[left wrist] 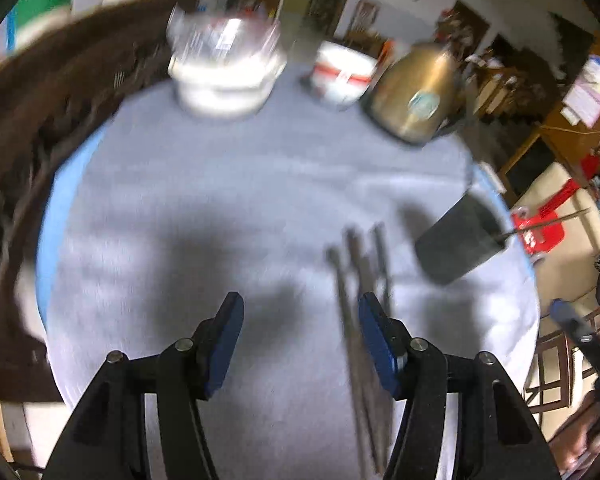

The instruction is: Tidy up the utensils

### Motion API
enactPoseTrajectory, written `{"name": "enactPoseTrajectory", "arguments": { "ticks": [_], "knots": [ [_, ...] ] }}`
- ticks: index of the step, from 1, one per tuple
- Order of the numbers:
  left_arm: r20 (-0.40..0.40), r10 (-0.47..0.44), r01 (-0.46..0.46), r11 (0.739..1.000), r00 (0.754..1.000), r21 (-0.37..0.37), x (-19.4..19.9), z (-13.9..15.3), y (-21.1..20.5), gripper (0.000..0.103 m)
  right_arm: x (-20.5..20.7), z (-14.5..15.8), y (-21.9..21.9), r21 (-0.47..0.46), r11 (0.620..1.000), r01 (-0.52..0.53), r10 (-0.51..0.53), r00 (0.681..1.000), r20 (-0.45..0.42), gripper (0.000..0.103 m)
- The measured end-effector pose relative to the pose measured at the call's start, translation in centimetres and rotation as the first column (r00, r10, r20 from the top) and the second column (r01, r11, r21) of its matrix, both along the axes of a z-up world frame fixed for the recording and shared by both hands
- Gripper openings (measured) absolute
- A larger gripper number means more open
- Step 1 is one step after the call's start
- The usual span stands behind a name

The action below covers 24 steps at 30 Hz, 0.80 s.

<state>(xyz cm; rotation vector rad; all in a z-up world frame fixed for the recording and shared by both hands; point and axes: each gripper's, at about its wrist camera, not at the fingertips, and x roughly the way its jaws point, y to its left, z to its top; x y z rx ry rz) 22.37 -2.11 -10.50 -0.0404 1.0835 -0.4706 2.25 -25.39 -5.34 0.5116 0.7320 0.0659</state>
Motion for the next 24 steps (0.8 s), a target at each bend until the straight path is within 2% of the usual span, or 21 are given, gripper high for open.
{"name": "enactPoseTrajectory", "arguments": {
  "ticks": [2,3,4,8,11,14,18,24],
  "knots": [
    [-0.028,-0.016,0.016,1.0,0.999,0.013,-0.1,-1.5,-0.3,0.055,2.2,-2.5,1.6,0.021,0.999,-0.026,0.027,0.997,-0.072,0.015],
    [-0.04,-0.023,0.024,1.0,0.999,0.017,-0.2,-2.1,-0.5,0.049,3.5,-3.7,2.4,0.014,0.999,-0.032,0.033,0.994,-0.102,0.014],
    [-0.051,-0.031,0.032,0.999,0.998,0.015,-0.2,-2.5,-0.7,0.047,5.1,-5.2,3.6,-0.018,0.999,-0.047,0.044,0.988,-0.146,0.014],
    [-0.105,-0.057,0.054,0.998,0.993,-0.038,0.3,-3.9,-1.3,0.04,8.5,-9.3,5.5,-0.024,0.998,-0.065,0.057,0.964,-0.261,0.012],
    [-0.132,-0.069,0.061,0.996,0.989,-0.069,1.2,-4.5,-1.6,0.038,9.9,-11.4,5.7,0.037,0.997,-0.065,0.074,0.943,-0.323,0.012],
    [-0.147,-0.089,0.078,0.994,0.985,-0.079,2.0,-4.9,-2.3,0.038,10.4,-12.6,5.6,0.032,0.998,-0.048,0.056,0.934,-0.353,0.012],
    [-0.161,-0.107,0.097,0.993,0.981,-0.067,2.4,-5.7,-3.5,0.038,11.0,-13.7,5.5,0.097,0.995,-0.034,0.069,0.922,-0.381,0.012],
    [-0.172,-0.1,0.093,0.995,0.98,-0.049,2.9,-6.4,-4.3,0.038,11.5,-13.8,5.6,0.078,0.995,-0.06,0.085,0.924,-0.372,0.009]
  ]
}}
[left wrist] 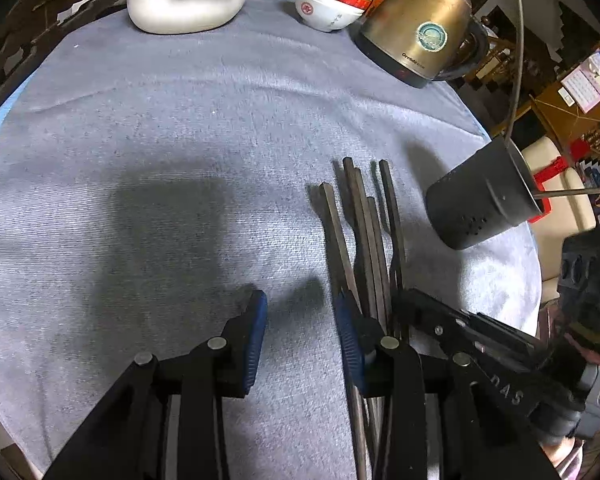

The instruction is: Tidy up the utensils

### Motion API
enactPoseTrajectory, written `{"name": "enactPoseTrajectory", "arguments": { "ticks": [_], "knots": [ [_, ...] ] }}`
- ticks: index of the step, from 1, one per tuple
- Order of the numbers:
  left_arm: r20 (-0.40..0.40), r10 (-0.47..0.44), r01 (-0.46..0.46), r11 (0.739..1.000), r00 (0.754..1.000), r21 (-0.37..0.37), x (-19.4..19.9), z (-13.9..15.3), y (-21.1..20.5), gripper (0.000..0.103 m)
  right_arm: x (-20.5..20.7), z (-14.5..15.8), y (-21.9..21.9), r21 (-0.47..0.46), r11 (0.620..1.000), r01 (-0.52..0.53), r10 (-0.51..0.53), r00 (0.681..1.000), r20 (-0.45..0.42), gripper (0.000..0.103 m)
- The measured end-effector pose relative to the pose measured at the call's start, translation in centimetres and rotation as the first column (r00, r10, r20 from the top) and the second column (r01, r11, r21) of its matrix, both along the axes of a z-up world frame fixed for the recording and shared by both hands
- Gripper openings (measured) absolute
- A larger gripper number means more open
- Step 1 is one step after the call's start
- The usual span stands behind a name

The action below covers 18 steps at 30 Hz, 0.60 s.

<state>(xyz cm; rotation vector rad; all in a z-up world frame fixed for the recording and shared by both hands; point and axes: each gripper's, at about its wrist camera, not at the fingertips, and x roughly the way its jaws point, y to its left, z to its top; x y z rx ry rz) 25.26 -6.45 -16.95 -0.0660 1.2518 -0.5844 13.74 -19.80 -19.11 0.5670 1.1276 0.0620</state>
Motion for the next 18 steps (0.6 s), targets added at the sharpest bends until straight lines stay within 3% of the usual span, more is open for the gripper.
{"name": "enactPoseTrajectory", "arguments": {
  "ticks": [7,9,11,18],
  "knots": [
    [0.023,-0.005,0.004,0.999,1.0,0.035,1.0,0.0,-1.8,0.037,-1.9,0.7,-1.7,-0.073,0.997,0.0,-0.001,1.0,-0.013,0.009],
    [0.023,-0.005,0.004,1.0,1.0,0.029,1.4,-0.2,-2.2,0.024,-2.6,0.7,-2.3,-0.059,0.998,0.012,-0.013,1.0,-0.018,0.009],
    [0.016,-0.01,0.009,1.0,1.0,0.013,1.7,-0.2,-2.4,0.018,-3.3,0.8,-2.5,-0.045,0.999,0.007,-0.009,0.999,-0.037,0.009],
    [0.01,-0.06,0.06,0.998,0.998,0.016,1.7,-0.5,-2.1,0.018,-3.3,1.4,-2.5,-0.097,0.995,0.003,-0.01,0.997,-0.077,0.012]
  ]
}}
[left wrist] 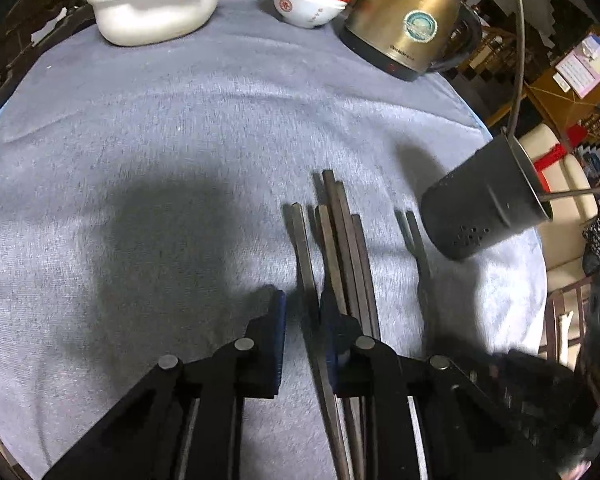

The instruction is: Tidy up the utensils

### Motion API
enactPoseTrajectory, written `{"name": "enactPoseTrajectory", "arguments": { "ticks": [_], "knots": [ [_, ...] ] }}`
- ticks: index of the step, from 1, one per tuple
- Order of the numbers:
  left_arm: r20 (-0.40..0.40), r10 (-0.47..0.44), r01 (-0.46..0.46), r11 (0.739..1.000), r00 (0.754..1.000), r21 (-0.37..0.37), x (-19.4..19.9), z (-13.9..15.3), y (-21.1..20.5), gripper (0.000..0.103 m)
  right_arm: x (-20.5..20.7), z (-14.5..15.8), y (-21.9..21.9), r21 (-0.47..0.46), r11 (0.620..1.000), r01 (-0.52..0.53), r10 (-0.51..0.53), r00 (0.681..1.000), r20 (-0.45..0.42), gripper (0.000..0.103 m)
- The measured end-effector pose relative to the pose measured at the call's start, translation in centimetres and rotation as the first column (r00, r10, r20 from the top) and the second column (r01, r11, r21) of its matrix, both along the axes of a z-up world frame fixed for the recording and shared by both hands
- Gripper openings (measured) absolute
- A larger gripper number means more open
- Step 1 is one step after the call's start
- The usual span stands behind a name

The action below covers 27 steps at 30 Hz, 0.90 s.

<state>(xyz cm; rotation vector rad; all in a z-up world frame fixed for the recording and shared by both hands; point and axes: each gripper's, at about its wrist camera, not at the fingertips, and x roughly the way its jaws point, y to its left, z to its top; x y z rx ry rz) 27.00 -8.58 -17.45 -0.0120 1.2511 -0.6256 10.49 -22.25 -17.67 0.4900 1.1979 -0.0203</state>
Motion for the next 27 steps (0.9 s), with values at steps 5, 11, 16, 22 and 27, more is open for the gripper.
{"name": "enactPoseTrajectory", "arguments": {
  "ticks": [5,11,16,22,27],
  "knots": [
    [-0.025,-0.015,0.016,1.0,1.0,0.016,0.4,0.1,0.8,0.023,2.5,-0.2,0.0,-0.045,0.999,0.018,-0.019,1.0,-0.003,0.016],
    [-0.024,0.011,-0.009,0.998,1.0,0.058,1.6,0.4,0.3,0.023,5.1,-0.2,0.6,-0.112,0.994,0.014,-0.014,1.0,0.002,0.017],
    [-0.032,0.064,-0.062,0.996,0.997,0.07,2.8,0.2,-0.1,0.01,5.8,0.0,0.6,-0.143,0.99,-0.013,0.011,1.0,-0.015,0.008],
    [0.023,0.09,-0.091,0.994,0.996,0.06,2.0,1.4,1.2,0.006,4.2,1.7,0.1,-0.084,0.996,-0.02,0.026,0.998,0.065,0.006],
    [0.12,0.076,-0.073,0.997,0.99,-0.032,-0.3,7.2,2.6,0.005,2.0,7.3,0.0,-0.053,0.997,-0.056,0.067,0.966,0.248,0.006]
  ]
}}
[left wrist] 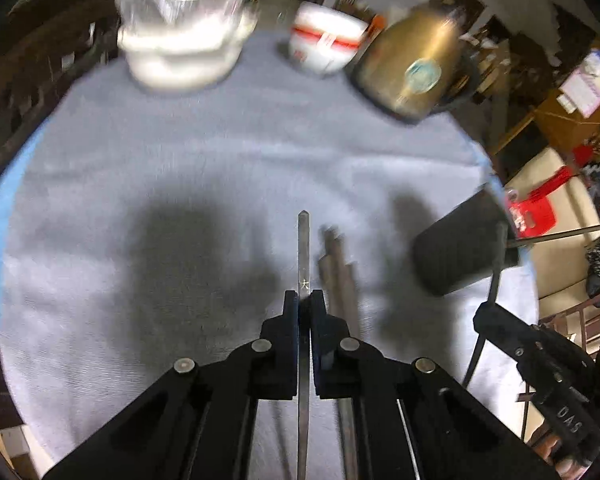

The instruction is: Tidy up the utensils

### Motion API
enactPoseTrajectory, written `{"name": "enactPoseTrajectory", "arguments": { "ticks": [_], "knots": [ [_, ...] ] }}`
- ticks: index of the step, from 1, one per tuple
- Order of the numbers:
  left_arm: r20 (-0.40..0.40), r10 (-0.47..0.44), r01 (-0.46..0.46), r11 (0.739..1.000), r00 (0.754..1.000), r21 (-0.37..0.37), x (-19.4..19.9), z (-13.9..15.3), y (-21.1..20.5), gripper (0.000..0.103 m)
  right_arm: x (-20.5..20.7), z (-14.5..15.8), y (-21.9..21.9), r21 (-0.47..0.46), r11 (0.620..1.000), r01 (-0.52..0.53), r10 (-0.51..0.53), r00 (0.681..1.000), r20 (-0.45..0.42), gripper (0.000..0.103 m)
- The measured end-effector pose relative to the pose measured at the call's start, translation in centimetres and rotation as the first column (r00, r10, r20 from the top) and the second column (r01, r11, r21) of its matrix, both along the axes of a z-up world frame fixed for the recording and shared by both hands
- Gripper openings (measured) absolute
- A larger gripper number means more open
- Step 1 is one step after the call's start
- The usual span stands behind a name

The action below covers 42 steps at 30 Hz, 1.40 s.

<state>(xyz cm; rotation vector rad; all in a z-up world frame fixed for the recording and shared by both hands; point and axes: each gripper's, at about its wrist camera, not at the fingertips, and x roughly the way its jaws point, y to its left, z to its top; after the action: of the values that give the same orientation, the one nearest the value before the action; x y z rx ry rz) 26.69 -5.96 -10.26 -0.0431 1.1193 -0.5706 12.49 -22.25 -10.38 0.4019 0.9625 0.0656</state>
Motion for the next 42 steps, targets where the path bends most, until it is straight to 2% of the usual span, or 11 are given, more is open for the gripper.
{"name": "enactPoseTrajectory", "arguments": {
  "ticks": [5,8,11,14,19,21,22,24,30,38,42],
  "knots": [
    [0.155,-0.012,0.025,0.996,0.988,-0.083,-2.3,7.2,0.0,0.005,-2.7,6.6,-1.5,0.039,0.999,0.012,-0.021,0.971,0.239,0.006],
    [0.23,-0.01,0.04,0.991,0.973,-0.13,-3.1,11.2,-0.7,0.005,-3.9,9.6,-2.4,0.036,0.997,0.071,-0.08,0.929,0.362,0.006],
    [0.301,0.008,0.048,0.983,0.954,-0.177,-3.2,14.5,-1.6,0.005,-4.6,11.6,-3.8,0.035,0.99,0.137,-0.138,0.891,0.433,0.006],
    [0.379,0.056,0.036,0.972,0.924,-0.23,-3.1,17.4,-3.3,0.005,-4.9,13.5,-4.7,0.02,0.975,0.22,-0.199,0.834,0.515,0.006],
    [0.456,0.134,0.022,0.947,0.88,-0.321,-2.7,19.4,-6.1,0.005,-5.2,15.3,-6.5,0.004,0.929,0.369,-0.284,0.709,0.645,0.006],
    [0.47,0.167,0.002,0.942,0.867,-0.337,-2.4,19.2,-7.3,0.005,-4.5,15.3,-6.9,-0.017,0.907,0.421,-0.303,0.679,0.669,0.006],
    [0.463,0.174,-0.001,0.937,0.869,-0.349,-2.0,18.9,-8.0,0.005,-4.0,15.0,-7.0,-0.038,0.89,0.455,-0.311,0.665,0.678,0.006],
    [0.447,0.173,-0.012,0.94,0.878,-0.341,-1.4,17.8,-9.2,0.005,-3.4,14.3,-7.5,-0.043,0.878,0.476,-0.328,0.665,0.671,0.006],
    [0.418,0.18,-0.05,0.952,0.89,-0.303,-1.2,14.1,-11.0,0.005,-1.5,11.6,-7.8,-0.044,0.877,0.478,-0.351,0.701,0.621,0.006],
    [0.383,0.15,-0.045,0.962,0.911,-0.27,-2.4,11.7,-10.3,0.005,-3.5,9.4,-8.5,-0.062,0.909,0.412,-0.318,0.781,0.538,0.006],
    [0.383,0.088,-0.002,0.976,0.92,-0.218,-3.7,11.2,-9.6,0.006,-4.0,9.4,-8.2,-0.091,0.933,0.347,-0.261,0.83,0.493,0.01]
  ]
}}
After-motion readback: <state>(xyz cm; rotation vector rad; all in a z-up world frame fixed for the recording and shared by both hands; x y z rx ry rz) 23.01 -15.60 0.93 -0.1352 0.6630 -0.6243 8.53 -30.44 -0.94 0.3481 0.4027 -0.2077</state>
